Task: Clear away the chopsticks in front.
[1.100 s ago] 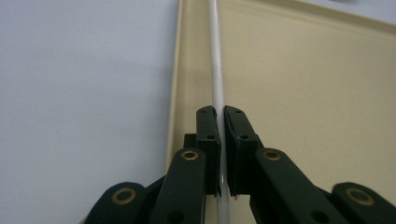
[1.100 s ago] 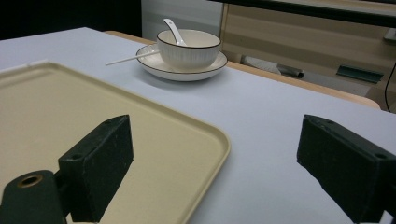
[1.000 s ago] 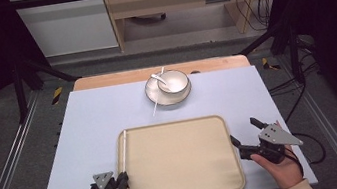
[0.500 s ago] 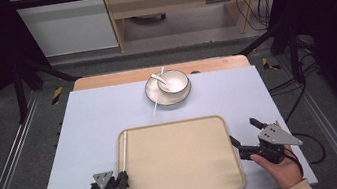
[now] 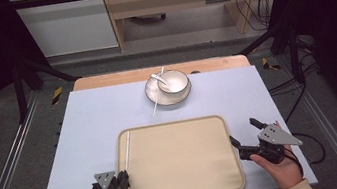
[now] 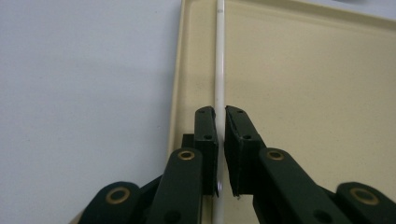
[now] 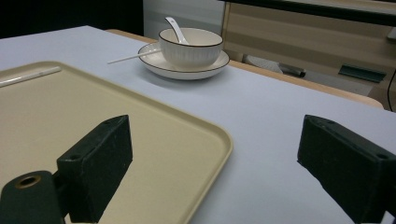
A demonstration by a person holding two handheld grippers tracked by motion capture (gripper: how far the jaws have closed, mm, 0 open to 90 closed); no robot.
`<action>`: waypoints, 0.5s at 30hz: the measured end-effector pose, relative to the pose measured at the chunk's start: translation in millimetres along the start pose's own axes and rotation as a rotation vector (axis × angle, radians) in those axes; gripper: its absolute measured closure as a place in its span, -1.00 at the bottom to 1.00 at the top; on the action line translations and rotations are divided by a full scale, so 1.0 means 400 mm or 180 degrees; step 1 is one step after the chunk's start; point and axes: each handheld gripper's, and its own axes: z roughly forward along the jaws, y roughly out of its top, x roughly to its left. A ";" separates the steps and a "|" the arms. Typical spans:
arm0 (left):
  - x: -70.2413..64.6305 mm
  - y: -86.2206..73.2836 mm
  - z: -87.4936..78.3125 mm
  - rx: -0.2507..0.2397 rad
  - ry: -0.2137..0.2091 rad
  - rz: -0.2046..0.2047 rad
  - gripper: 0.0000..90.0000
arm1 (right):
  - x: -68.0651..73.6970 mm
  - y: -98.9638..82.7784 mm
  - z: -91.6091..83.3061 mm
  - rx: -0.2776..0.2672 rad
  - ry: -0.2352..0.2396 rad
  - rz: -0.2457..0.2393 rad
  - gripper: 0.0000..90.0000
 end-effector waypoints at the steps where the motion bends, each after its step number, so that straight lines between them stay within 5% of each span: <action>1: -0.002 0.002 -0.002 -0.0016 0.0008 0.0020 0.82 | 0.000 0.000 0.000 -0.0002 0.0001 0.0002 -0.77; 9: -0.022 0.026 -0.012 -0.0108 -0.0108 0.0164 0.68 | -0.001 0.000 0.000 0.0002 -0.0003 -0.0001 -0.78; 15: -0.029 0.075 0.005 -0.0184 -0.0288 0.0411 0.46 | -0.001 0.000 0.000 0.0011 -0.0011 -0.0011 -0.81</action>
